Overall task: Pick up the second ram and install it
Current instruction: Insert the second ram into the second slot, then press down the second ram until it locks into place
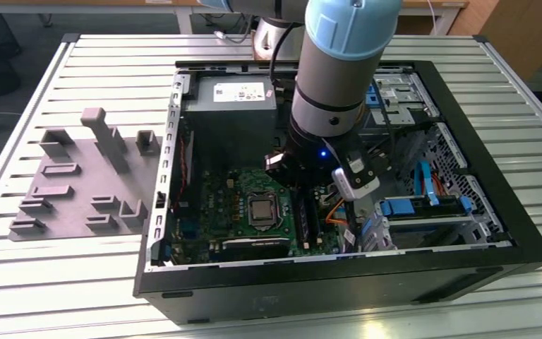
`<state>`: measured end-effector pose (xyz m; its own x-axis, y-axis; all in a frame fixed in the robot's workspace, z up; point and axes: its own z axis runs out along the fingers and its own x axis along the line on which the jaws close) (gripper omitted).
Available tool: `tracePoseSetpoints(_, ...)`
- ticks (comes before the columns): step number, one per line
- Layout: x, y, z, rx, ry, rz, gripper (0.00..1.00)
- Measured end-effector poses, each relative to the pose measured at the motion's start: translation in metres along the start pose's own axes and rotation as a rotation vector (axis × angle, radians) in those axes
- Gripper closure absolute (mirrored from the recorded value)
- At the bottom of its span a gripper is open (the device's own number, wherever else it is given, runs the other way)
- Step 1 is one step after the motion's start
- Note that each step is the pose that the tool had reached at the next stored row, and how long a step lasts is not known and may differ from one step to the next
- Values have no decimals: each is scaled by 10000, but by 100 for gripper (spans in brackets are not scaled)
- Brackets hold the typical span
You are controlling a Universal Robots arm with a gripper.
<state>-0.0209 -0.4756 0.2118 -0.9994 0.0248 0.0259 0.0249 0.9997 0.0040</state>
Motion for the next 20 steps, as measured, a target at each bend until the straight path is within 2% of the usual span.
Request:
tracePoseSetpoints(3, 0, 0, 1, -1, -1, 0, 85)
tracePoseSetpoints(4, 0, 0, 1, -1, 0, 0, 79)
tracePoseSetpoints(9, 0, 0, -6, -1, 0, 0, 79)
tracePoseSetpoints(15, 4, 1, -139, -1, 1, 0, 79)
tracePoseSetpoints(18, 5, 1, -175, 0, 1, 0, 79)
tracePoseSetpoints(19, 4, 1, -176, -3, 0, 0, 80)
tracePoseSetpoints(20, 5, 1, -177, -4, 1, 0, 87)
